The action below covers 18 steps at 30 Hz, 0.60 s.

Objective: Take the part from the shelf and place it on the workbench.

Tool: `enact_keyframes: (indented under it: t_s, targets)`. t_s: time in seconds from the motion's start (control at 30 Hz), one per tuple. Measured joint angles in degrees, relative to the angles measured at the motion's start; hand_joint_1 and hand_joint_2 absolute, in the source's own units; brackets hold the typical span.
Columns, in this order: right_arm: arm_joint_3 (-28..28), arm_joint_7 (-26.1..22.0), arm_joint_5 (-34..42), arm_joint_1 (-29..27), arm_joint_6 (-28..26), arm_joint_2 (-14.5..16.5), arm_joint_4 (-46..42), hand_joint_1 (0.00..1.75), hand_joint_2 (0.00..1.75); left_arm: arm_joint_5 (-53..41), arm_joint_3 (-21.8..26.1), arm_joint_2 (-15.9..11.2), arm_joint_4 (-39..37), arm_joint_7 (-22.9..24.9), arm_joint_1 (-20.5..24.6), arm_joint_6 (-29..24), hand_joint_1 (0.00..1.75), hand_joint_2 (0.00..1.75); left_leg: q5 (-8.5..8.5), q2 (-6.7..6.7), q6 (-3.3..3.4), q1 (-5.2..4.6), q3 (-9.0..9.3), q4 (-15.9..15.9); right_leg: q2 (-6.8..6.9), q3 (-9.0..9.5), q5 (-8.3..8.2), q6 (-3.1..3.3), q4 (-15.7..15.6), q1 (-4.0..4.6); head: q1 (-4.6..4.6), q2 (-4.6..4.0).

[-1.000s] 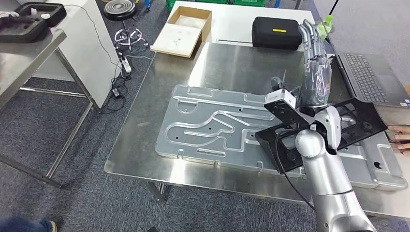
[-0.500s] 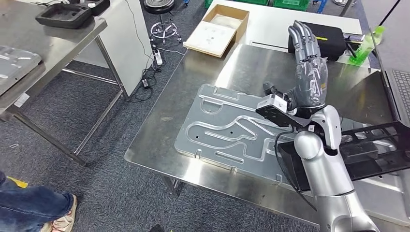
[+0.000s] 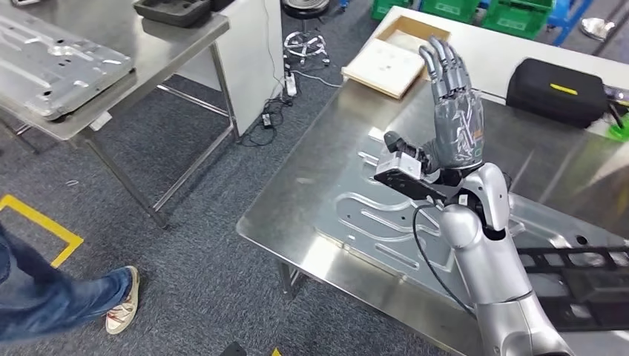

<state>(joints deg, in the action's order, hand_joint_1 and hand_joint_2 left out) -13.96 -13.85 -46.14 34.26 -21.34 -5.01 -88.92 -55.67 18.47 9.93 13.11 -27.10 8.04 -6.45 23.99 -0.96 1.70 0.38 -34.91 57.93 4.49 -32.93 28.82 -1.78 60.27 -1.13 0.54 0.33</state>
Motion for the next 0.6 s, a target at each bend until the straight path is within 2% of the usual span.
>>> enact_keyframes:
  t_s: [0.07,0.1,0.13,0.17,0.2,0.23,0.27,0.3,0.33,0.37,0.43,0.47,0.5,0.57,0.6]
  targets:
    - [-0.31,0.08,-0.14,-0.20,0.01,0.01,-0.07,0.00,0.00,0.12,0.15,0.10,0.00,-0.31,0.26,-0.44,0.00,0.00,-0.17,1.20,0.49,0.06,0.14,-0.23,-3.08,-3.04,3.31,-0.06,6.31,-0.07,0.01,0.00]
    - [-0.43,0.12,-0.15,-0.43,0.00,0.01,-0.05,0.00,0.00,0.22,0.22,0.14,0.00,-0.41,0.33,-0.67,0.00,0.00,-0.18,1.85,0.66,-0.02,0.12,-0.20,-3.91,-5.18,4.96,0.02,10.41,-0.02,0.02,0.00]
    - [-0.60,0.16,-0.16,-0.73,-0.01,0.00,0.02,0.00,0.00,0.38,0.30,0.16,0.00,-0.49,0.31,-0.84,0.00,0.00,-0.17,2.55,0.76,-0.12,0.12,-0.17,-4.24,-6.97,5.81,0.10,13.59,0.01,0.01,0.00]
    - [-0.84,0.19,-0.19,-1.04,-0.04,0.01,0.09,0.00,0.00,0.63,0.42,0.15,0.00,-0.55,0.24,-0.91,0.00,0.00,-0.17,3.31,0.80,-0.21,0.13,-0.10,-4.37,-7.93,5.48,0.23,14.88,0.02,0.01,0.00]
    - [-1.09,0.17,-0.21,-1.28,-0.11,0.01,0.16,0.00,0.00,0.90,0.56,0.14,0.00,-0.64,0.17,-0.92,0.00,0.00,-0.15,4.11,0.80,-0.27,0.14,0.02,-4.50,-7.76,4.01,0.42,13.83,0.03,0.01,0.00]
    - [-1.33,0.14,-0.23,-1.44,-0.20,0.02,0.21,0.00,0.00,1.19,0.72,0.13,0.00,-0.78,0.12,-0.91,0.00,0.00,-0.10,4.93,0.75,-0.31,0.14,0.17,-4.89,-6.55,1.75,0.69,10.69,0.03,0.01,0.00]
    - [-1.49,0.10,-0.24,-1.52,-0.34,0.02,0.24,0.00,0.00,1.50,0.91,0.13,0.00,-0.98,0.08,-0.90,0.00,0.00,-0.03,5.68,0.69,-0.29,0.11,0.34,-5.91,-4.90,-0.38,1.01,6.68,0.03,0.01,0.00]
    - [-1.57,0.05,-0.23,-1.62,-0.53,0.02,0.23,0.00,0.00,1.80,1.11,0.13,0.00,-1.23,0.08,-0.88,0.00,0.00,0.07,6.38,0.54,-0.36,-0.01,0.57,-7.03,-3.35,-1.81,1.25,3.02,-0.02,-0.01,0.00]
    - [-1.62,-0.02,-0.21,-1.81,-0.79,0.02,0.22,0.00,0.00,2.11,1.34,0.11,0.00,-1.48,0.04,-0.88,0.00,0.00,0.11,7.01,0.31,-0.32,-0.19,0.70,-7.92,-2.30,-2.54,1.39,0.57,0.01,-0.01,0.00]
    - [-1.64,-0.09,-0.19,-2.18,-1.12,0.02,0.21,0.00,0.00,2.40,1.61,0.09,0.00,-1.64,-0.07,-0.88,0.00,0.00,0.11,7.60,0.00,-0.23,-0.38,0.75,-8.40,-1.82,-2.55,1.49,-0.54,0.11,0.00,0.00]
    - [-1.82,-0.36,-0.13,-3.25,-1.85,0.15,0.17,0.00,0.00,2.79,2.12,-0.06,0.00,-1.72,-0.52,-0.88,0.00,0.00,0.04,8.68,-0.75,-0.08,-0.64,0.63,-7.48,-1.44,-2.50,1.63,-0.94,0.16,0.02,0.00]
    - [-1.96,-0.52,-0.12,-3.79,-2.18,0.25,0.14,0.00,0.00,2.88,2.34,-0.18,0.00,-1.67,-0.81,-0.87,0.00,0.00,0.26,8.21,-1.08,-0.16,-0.73,0.87,-6.89,-1.20,-2.56,1.82,-1.18,0.05,0.00,0.00]
    - [-2.10,-0.73,-0.12,-4.28,-2.50,0.40,0.07,0.00,0.00,2.91,2.48,-0.30,0.00,-1.58,-1.02,-0.85,0.00,0.00,0.95,7.01,-1.36,-0.27,-1.13,1.82,-6.25,-0.96,-2.62,2.08,-1.44,-0.11,-0.13,0.00]
    - [-2.23,-1.05,-0.13,-5.22,-3.15,0.57,-0.06,0.00,0.00,2.91,2.70,-0.50,0.00,-1.33,-1.10,-0.81,0.00,0.00,4.00,3.47,-1.86,-0.29,-3.56,7.24,-4.83,-0.63,-2.60,2.52,-1.73,-0.16,-0.36,0.00]
    - [-2.24,-1.14,-0.12,-5.71,-3.42,0.61,-0.10,0.00,0.00,2.92,2.81,-0.57,0.00,-1.22,-1.04,-0.79,0.00,0.00,5.83,2.35,-2.07,-0.15,-5.46,11.12,-4.06,-0.59,-2.50,2.65,-1.71,-0.09,-0.46,0.00]
